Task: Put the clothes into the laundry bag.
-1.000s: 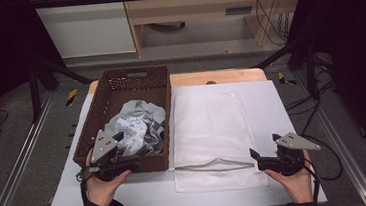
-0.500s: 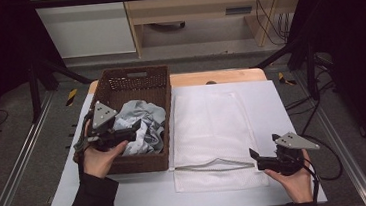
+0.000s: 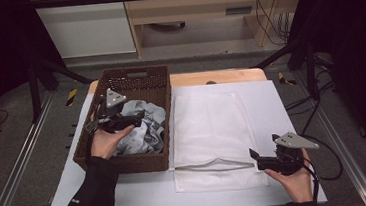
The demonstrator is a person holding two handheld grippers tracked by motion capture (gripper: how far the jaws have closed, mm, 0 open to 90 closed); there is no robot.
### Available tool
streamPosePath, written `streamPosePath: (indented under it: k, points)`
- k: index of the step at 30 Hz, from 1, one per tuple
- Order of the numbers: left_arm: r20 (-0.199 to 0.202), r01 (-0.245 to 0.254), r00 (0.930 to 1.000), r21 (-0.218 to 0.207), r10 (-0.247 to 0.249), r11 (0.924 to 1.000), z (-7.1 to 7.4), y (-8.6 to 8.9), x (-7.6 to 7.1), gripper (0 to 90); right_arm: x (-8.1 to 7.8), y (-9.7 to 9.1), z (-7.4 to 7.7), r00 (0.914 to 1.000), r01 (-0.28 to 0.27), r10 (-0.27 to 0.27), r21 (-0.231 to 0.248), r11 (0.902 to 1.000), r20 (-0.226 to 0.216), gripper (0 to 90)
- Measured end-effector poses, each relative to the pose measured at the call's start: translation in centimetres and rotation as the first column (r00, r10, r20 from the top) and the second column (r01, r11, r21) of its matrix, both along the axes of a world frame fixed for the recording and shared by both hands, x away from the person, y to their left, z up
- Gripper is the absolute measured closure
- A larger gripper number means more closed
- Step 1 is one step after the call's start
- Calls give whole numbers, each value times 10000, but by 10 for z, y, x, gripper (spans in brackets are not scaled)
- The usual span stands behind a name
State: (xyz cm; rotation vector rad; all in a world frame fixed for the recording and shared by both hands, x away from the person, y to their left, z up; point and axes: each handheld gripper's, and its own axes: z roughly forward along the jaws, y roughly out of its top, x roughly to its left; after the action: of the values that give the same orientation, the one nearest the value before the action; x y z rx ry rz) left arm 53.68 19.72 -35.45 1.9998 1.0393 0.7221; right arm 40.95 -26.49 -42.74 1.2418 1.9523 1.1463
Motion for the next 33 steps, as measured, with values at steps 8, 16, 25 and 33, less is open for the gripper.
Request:
streamPosePath:
  k: [8,16,25,33]
  points:
    - [-1071,301,9940,769,-218,9966,-30,-6,15,86,-1,-3,2,10000,28,-27,100,9999,-63,73]
    - [-2159,506,9760,981,-283,9939,-53,-7,22,82,1,-3,-2,9998,-5,3,-101,9999,-202,72]
    - [-3485,638,9372,2107,140,9755,-74,-12,31,58,2,-6,-4,9996,116,-122,-203,9997,-271,69]
    - [-4244,542,9047,2010,371,9781,-79,-11,33,164,2,-9,-4,9995,191,-197,-228,9996,-256,70]
